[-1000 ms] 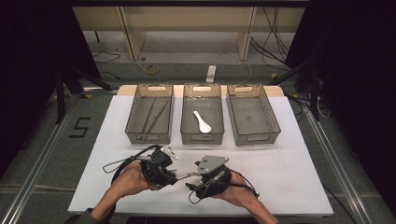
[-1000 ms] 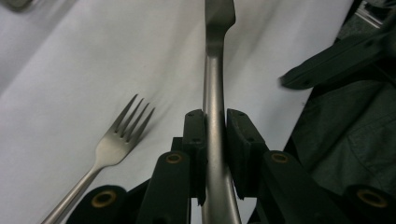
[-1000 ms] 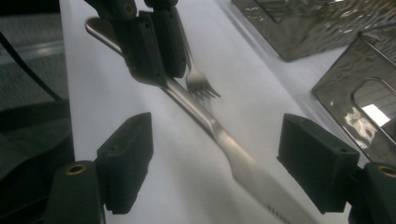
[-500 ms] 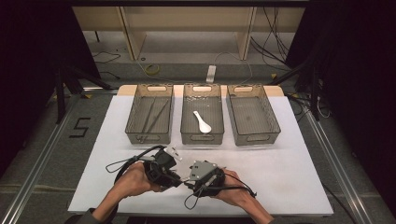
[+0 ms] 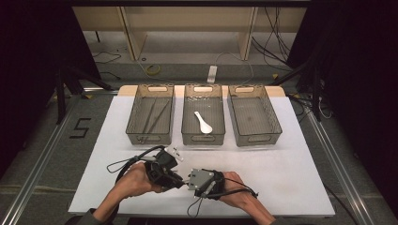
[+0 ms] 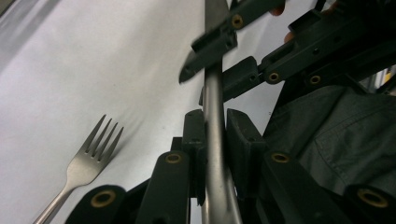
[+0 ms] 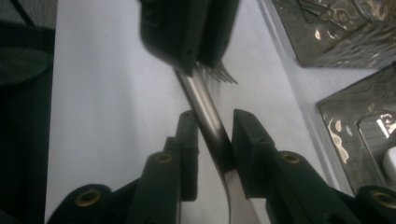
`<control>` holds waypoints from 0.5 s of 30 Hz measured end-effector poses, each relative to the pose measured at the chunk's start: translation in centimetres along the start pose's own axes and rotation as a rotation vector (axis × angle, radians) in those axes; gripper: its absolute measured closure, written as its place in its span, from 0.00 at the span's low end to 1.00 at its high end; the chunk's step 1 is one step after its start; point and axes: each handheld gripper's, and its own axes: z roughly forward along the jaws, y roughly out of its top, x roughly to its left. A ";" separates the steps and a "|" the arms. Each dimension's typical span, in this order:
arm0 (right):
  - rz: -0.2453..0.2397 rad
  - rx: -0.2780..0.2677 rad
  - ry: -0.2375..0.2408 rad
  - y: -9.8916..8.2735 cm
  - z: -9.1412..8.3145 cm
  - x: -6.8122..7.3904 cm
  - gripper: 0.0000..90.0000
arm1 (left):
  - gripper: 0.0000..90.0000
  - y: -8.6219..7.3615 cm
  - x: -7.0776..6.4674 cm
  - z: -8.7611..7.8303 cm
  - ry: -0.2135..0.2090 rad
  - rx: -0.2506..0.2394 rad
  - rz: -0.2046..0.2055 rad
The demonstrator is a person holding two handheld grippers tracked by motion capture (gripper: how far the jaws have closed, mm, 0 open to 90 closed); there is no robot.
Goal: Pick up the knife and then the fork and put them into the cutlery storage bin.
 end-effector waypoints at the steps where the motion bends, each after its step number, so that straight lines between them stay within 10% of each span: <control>1: -0.024 0.006 0.000 0.0 0.1 0.1 0.87 | 0.86 0.0 0.0 -0.1 0.001 -0.007 0.005; 9: -0.045 0.005 0.013 0.2 -0.6 -0.2 0.93 | 0.81 0.0 0.2 -0.8 0.031 -0.069 0.009; 15: -0.012 0.039 -0.003 -0.4 -1.0 -0.8 0.93 | 0.54 -0.1 0.7 -1.8 0.085 -0.133 -0.019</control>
